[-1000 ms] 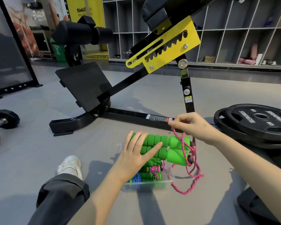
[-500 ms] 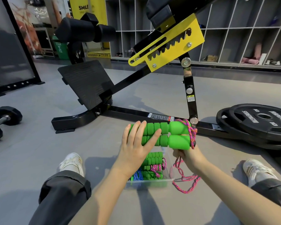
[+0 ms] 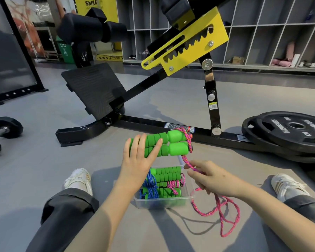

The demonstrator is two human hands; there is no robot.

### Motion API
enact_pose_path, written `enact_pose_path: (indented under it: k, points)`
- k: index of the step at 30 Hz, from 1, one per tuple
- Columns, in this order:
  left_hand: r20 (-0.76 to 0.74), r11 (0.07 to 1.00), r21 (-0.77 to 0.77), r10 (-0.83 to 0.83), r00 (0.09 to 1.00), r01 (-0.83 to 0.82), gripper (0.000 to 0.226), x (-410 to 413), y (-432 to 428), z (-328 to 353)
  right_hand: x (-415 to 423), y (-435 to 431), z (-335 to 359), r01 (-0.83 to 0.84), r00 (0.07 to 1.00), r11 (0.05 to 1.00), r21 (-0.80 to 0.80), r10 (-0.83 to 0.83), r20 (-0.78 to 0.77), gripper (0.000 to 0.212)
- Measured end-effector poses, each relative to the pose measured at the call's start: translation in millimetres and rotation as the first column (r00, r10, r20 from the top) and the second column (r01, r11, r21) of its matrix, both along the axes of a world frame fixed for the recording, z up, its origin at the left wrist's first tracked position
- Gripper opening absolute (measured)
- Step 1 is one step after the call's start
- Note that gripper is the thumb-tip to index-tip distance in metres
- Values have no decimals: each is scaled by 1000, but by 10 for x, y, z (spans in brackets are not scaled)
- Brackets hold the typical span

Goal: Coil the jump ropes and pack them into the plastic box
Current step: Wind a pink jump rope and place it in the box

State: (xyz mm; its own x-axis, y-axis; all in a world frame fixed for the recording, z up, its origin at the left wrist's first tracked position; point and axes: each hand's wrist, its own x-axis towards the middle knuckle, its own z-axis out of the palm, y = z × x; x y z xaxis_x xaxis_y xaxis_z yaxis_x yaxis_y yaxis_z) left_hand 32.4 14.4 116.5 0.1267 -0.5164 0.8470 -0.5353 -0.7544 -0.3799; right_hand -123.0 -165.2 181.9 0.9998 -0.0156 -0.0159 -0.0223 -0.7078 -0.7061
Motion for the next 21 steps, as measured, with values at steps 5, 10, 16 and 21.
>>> enact_pose_path:
  k: [5, 10, 16, 21]
  points:
    - [22, 1000, 26, 2, 1000, -3, 74, 31, -7, -61, -104, -25, 204, -145, 978, 989, 8, 144, -153, 27]
    - [-48, 999, 46, -6, 999, 8, 65, 35, 27, -57, -211, -187, 532, -214, 951, 968, 128, 237, -200, 28]
    - [23, 996, 48, -72, 997, 71, 66, 33, -14, -44, -133, -315, 878, -105, 992, 994, 30, 103, 70, 33]
    - [74, 980, 24, -197, 978, 196, 59, -59, -97, 37, 42, -371, 920, -45, 970, 992, 118, 16, 241, 35]
